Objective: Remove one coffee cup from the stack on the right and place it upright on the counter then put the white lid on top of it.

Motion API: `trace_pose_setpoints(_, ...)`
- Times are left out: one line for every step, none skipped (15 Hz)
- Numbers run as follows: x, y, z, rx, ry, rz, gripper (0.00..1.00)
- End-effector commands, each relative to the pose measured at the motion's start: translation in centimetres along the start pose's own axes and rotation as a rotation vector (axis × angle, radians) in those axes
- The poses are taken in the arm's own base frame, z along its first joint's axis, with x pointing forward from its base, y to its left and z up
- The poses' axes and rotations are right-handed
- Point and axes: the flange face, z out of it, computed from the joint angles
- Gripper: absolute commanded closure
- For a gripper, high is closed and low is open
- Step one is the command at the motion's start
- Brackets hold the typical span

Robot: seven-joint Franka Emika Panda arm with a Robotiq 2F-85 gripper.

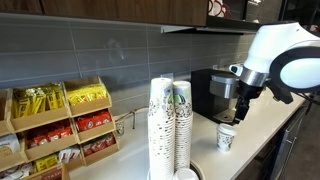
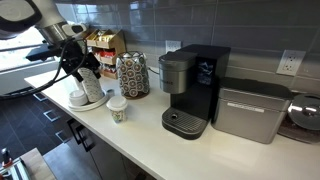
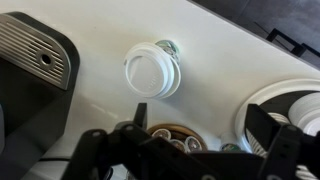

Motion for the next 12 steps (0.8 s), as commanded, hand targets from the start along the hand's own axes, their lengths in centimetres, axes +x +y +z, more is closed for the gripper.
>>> trace_pose_setpoints(-1.5,-1.7,-1.8,0.002,0.014,0.014,0.0)
trace_pose_setpoints(-1.6,-1.9,-2.2,-0.002,0.019,0.013,0.0)
trace_pose_setpoints(-1.7,-2.1,-2.6,-0.005,0.026,0.011,0.0)
trace_pose_setpoints(-1.8,-2.4,-3.0,-0.008,0.025,0.012,0.0)
trace_pose_setpoints(-2.0,-2.6,-3.2,-0.01,0.025,0.012,0.0)
trace_pose_setpoints(-2.1,-2.8,-3.3,-0.011,0.026,0.007,0.0)
trace_pose_setpoints(-2.3,-2.9,-3.1,-0.011,0.026,-0.001,0.0)
trace_pose_setpoints(-1.2,-2.0,-3.4,-0.024,0.032,-0.005,0.0)
trace_pose_setpoints(-1.4,-2.1,-3.4,-0.025,0.033,-0.008,0.0)
trace_pose_setpoints(-1.5,-2.2,-3.4,-0.025,0.034,-0.009,0.0)
trace_pose_setpoints(-1.6,-2.3,-3.3,-0.025,0.033,-0.009,0.0)
trace_pose_setpoints(-1.7,-2.3,-3.3,-0.025,0.033,-0.009,0.0)
